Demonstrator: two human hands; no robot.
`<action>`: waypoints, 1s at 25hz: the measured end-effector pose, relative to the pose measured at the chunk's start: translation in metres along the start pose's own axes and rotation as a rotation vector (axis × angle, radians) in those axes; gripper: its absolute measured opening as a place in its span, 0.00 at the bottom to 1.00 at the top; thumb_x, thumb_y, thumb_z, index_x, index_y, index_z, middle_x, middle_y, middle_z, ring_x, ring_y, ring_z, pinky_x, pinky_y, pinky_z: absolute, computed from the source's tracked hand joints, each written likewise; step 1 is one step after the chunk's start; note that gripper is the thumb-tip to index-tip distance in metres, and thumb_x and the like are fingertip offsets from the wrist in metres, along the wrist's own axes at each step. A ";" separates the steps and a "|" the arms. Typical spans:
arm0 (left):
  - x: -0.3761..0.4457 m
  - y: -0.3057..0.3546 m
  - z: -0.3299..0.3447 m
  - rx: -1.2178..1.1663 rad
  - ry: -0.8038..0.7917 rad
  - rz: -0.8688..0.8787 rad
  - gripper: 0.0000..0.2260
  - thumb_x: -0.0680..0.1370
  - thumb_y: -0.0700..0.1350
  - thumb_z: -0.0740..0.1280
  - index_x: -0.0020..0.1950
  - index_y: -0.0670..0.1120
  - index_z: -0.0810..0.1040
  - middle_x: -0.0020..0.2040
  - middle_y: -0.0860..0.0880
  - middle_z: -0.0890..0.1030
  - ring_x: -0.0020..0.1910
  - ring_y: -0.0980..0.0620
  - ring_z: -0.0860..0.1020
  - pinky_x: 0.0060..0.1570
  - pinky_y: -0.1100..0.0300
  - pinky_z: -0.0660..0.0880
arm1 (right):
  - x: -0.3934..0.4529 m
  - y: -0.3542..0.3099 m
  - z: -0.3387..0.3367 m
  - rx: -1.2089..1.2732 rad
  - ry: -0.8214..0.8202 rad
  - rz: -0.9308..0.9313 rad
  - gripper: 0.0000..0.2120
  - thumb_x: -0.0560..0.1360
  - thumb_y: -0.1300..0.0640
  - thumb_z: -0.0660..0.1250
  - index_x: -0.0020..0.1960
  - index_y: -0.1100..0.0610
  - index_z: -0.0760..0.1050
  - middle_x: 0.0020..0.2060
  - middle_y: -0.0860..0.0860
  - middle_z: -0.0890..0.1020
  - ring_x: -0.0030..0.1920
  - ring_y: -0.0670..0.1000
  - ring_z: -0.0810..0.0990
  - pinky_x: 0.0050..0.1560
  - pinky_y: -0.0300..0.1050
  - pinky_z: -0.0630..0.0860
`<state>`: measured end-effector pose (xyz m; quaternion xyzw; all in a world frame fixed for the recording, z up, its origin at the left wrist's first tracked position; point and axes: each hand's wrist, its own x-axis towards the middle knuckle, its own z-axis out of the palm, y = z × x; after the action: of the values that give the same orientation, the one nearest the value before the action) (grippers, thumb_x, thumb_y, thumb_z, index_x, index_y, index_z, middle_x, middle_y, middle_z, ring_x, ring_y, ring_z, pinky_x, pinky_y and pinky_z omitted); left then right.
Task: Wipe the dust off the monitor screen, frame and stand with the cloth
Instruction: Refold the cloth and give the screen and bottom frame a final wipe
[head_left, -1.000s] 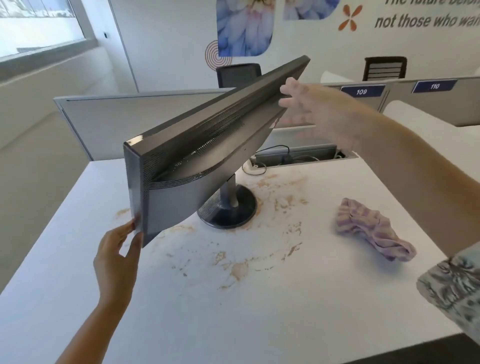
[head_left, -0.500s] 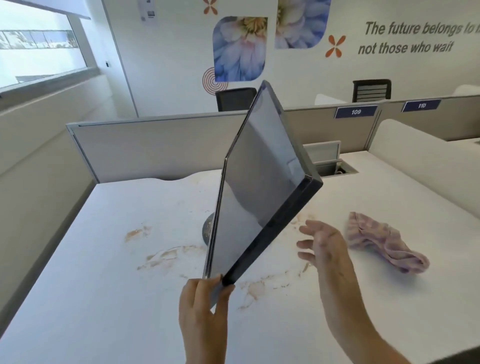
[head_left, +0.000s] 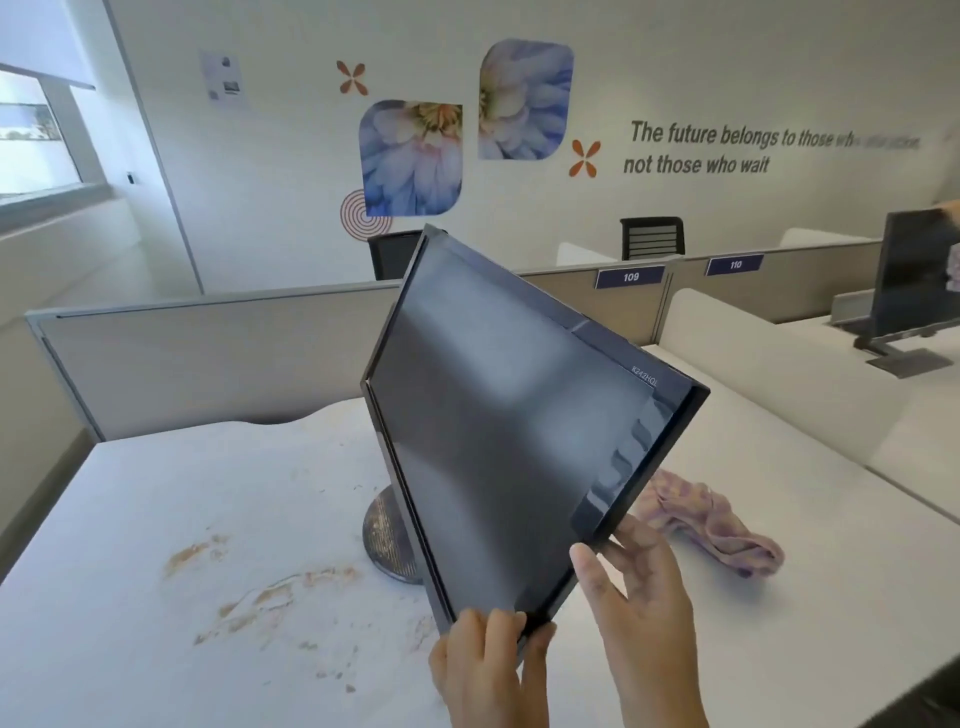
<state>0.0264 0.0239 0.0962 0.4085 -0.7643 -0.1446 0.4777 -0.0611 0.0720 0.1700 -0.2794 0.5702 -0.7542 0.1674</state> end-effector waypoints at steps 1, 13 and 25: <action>0.000 0.003 0.004 0.002 -0.023 0.004 0.20 0.48 0.41 0.83 0.30 0.47 0.75 0.28 0.51 0.71 0.29 0.56 0.68 0.37 0.62 0.64 | 0.002 0.001 -0.001 -0.014 0.012 -0.009 0.14 0.69 0.66 0.72 0.50 0.51 0.76 0.44 0.42 0.84 0.46 0.41 0.82 0.40 0.27 0.75; 0.037 -0.080 -0.015 -0.181 0.180 -0.256 0.22 0.73 0.35 0.66 0.50 0.60 0.62 0.43 0.56 0.70 0.37 0.60 0.73 0.33 0.59 0.71 | 0.087 -0.006 -0.059 -0.201 0.052 -0.015 0.12 0.78 0.63 0.64 0.60 0.56 0.76 0.53 0.54 0.82 0.51 0.56 0.82 0.59 0.57 0.75; 0.065 -0.167 0.041 0.630 -0.614 -0.462 0.43 0.69 0.66 0.65 0.75 0.47 0.51 0.74 0.51 0.61 0.71 0.49 0.62 0.65 0.51 0.62 | 0.207 -0.001 -0.087 -0.392 -0.110 0.089 0.10 0.80 0.53 0.60 0.59 0.45 0.71 0.43 0.29 0.78 0.42 0.35 0.80 0.41 0.28 0.75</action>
<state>0.0585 -0.1371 0.0137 0.6301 -0.7658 -0.1223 0.0397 -0.2774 0.0209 0.2016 -0.3219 0.7078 -0.6044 0.1736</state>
